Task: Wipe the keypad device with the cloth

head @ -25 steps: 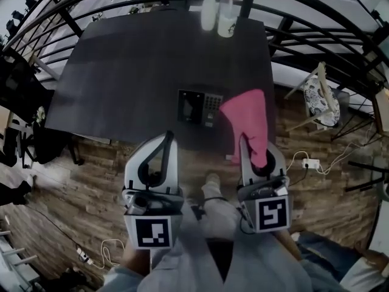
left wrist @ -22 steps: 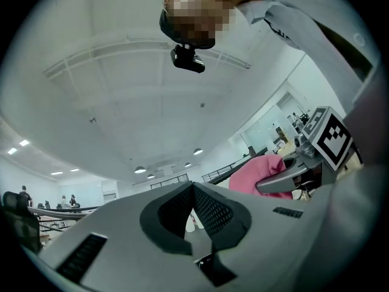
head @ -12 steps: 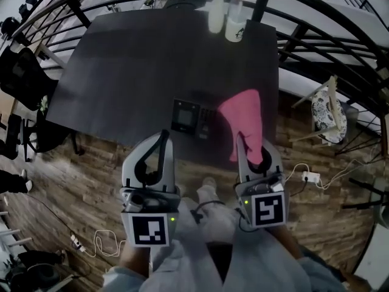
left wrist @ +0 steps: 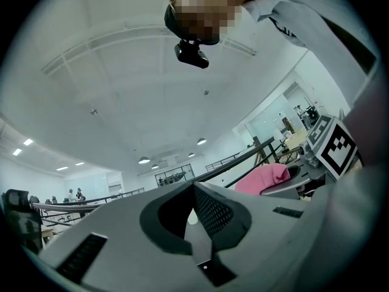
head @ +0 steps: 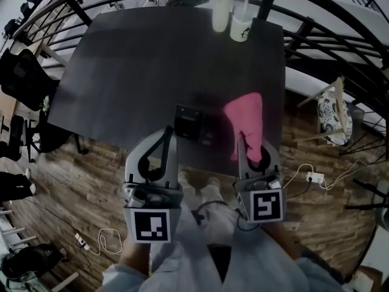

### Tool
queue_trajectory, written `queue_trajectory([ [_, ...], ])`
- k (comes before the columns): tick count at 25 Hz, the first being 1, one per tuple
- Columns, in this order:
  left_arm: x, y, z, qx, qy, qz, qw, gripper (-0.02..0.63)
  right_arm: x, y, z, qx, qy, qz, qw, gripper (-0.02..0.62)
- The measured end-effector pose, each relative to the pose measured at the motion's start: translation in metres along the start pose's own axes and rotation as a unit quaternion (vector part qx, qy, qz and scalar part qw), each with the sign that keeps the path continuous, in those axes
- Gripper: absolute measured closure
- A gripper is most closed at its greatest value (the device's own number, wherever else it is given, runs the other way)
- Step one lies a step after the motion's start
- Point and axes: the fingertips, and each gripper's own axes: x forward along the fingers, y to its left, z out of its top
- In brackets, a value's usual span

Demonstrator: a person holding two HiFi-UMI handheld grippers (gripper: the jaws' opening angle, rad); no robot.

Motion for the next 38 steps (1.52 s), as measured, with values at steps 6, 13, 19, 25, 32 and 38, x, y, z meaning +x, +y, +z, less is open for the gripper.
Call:
queue_trajectory([
  [6,0.014,0.015,-0.020,-0.014,0.006,-0.023,0.9996,0.603,0.018,0.007,-0.012,-0.022,0.019,-0.017,0.999,0.555],
  [13,0.020,0.037,-0.041,-0.028,0.013,-0.038,0.9988,0.603,0.042,0.028,-0.035,-0.023,0.055,-0.026,0.998,0.555],
  [19,0.017,0.059,-0.058,-0.032,0.023,-0.032,0.9987,0.603,0.071,0.050,-0.066,-0.036,0.091,-0.015,0.995,0.554],
  [25,0.012,0.076,-0.070,-0.037,0.031,-0.022,0.9986,0.603,0.097,0.073,-0.086,-0.061,0.112,0.012,0.992,0.555],
  [32,0.002,0.087,-0.076,-0.041,0.036,-0.012,0.9984,0.603,0.118,0.101,-0.096,-0.073,0.121,0.042,0.989,0.554],
  [38,-0.002,0.090,-0.078,-0.040,0.039,-0.010,0.9984,0.603,0.130,0.123,-0.104,-0.069,0.127,0.069,0.987,0.554],
])
